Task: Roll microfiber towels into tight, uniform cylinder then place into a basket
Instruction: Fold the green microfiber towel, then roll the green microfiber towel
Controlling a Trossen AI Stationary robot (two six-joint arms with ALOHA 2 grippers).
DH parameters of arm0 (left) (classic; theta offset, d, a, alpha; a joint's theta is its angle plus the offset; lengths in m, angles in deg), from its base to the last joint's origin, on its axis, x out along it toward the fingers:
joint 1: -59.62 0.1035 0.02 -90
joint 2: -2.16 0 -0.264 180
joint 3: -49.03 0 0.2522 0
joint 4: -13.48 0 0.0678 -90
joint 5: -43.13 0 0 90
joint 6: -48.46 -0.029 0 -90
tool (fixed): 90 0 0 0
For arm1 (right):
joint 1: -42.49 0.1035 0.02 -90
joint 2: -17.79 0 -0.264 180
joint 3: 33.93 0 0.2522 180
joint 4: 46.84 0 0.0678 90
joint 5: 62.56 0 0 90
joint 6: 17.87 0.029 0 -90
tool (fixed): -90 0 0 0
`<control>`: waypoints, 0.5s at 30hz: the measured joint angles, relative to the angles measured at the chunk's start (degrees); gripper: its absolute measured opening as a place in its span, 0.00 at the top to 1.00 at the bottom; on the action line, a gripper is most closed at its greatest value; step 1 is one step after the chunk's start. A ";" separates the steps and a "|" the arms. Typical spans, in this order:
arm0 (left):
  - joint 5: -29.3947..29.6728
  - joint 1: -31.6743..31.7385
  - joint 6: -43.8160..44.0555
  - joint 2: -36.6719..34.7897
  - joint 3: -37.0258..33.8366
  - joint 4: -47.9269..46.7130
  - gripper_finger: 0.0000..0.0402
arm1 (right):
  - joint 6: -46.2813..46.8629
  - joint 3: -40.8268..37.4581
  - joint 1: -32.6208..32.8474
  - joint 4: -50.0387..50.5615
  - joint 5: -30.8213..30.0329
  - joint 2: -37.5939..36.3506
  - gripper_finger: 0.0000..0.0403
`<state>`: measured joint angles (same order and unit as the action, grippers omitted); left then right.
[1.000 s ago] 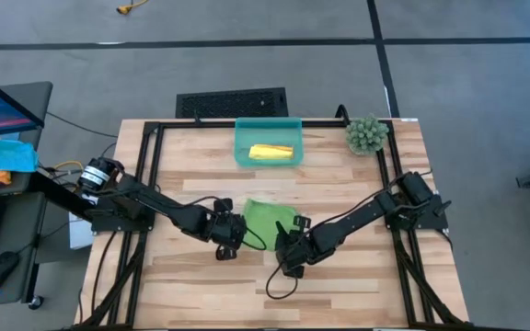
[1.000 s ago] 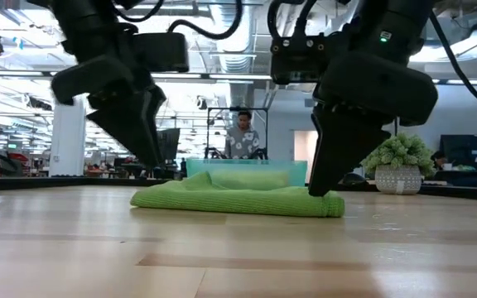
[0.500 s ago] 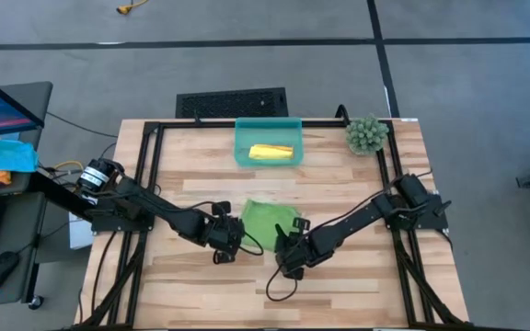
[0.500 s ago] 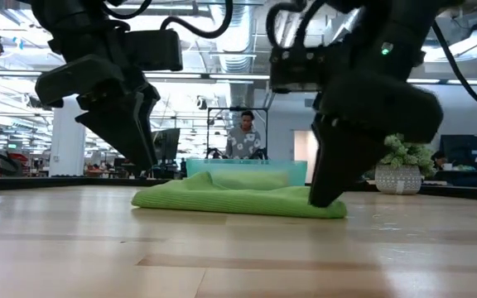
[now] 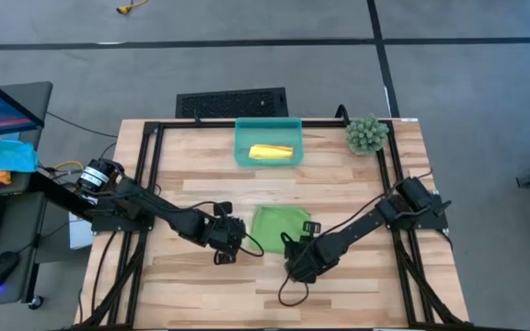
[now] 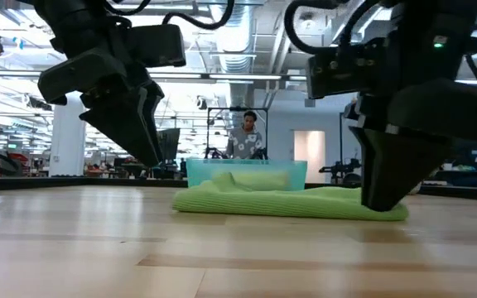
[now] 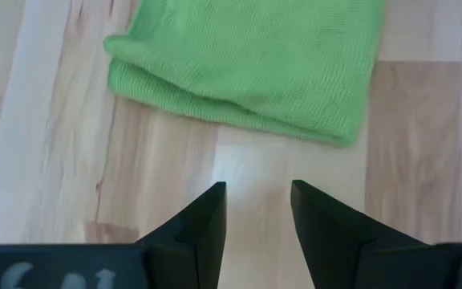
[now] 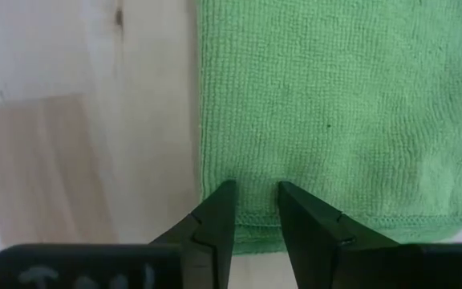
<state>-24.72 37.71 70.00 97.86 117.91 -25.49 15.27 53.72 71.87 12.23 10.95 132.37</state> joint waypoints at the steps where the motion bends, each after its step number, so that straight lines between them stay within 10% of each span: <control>1: 0.10 -0.18 -0.85 0.00 0.00 0.48 0.67 | -0.04 0.00 0.34 0.17 -0.07 0.00 0.70; 15: 0.20 -4.65 -15.45 0.00 -0.02 11.55 0.67 | -3.16 4.36 2.07 1.40 -1.48 0.04 0.70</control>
<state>-24.52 33.06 54.55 97.86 117.89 -13.94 12.11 58.07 73.94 13.62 9.47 132.42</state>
